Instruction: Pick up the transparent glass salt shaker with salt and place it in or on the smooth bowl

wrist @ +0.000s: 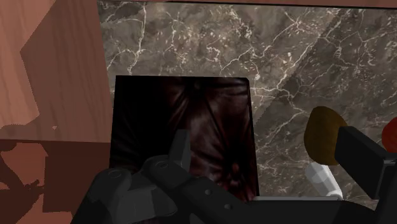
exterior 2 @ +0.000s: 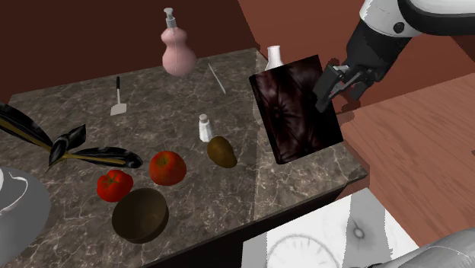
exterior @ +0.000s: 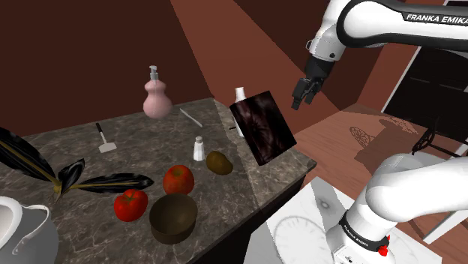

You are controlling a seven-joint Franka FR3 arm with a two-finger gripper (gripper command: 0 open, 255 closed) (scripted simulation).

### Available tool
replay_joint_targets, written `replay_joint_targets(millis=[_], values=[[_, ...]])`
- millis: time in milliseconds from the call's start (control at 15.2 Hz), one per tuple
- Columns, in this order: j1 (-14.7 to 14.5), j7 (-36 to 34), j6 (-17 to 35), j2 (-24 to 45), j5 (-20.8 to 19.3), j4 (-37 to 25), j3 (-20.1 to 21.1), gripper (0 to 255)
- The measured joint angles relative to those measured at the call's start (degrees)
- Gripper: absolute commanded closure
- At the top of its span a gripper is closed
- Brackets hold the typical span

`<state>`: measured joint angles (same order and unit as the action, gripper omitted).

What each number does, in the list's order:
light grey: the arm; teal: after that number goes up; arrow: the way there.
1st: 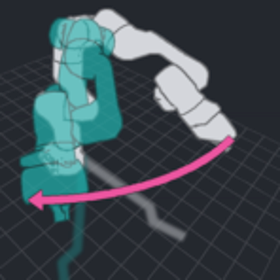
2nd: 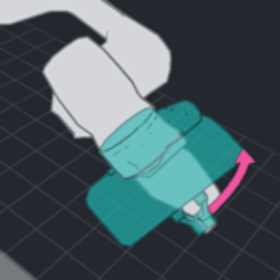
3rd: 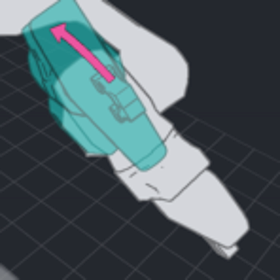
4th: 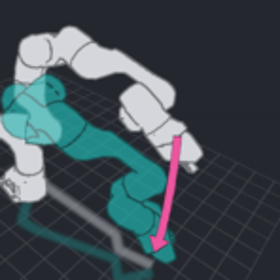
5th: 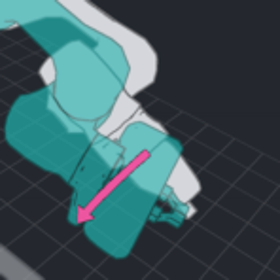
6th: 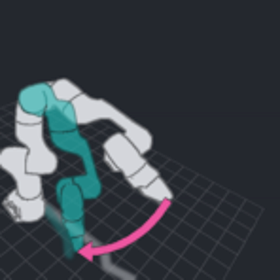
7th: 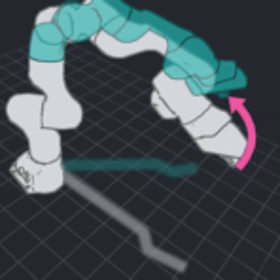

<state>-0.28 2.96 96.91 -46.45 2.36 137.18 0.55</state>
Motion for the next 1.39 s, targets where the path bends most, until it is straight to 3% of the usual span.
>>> replay_joint_targets(millis=[132,594,1386], values=[[-0.15,-0.37,0.86,0.39,0.30,0.37,0.36,0],[-1.80,-4.30,13.56,8.69,3.37,2.96,4.36,0],[-3.57,-12.22,35.06,30.75,4.94,-1.49,11.98,0]])
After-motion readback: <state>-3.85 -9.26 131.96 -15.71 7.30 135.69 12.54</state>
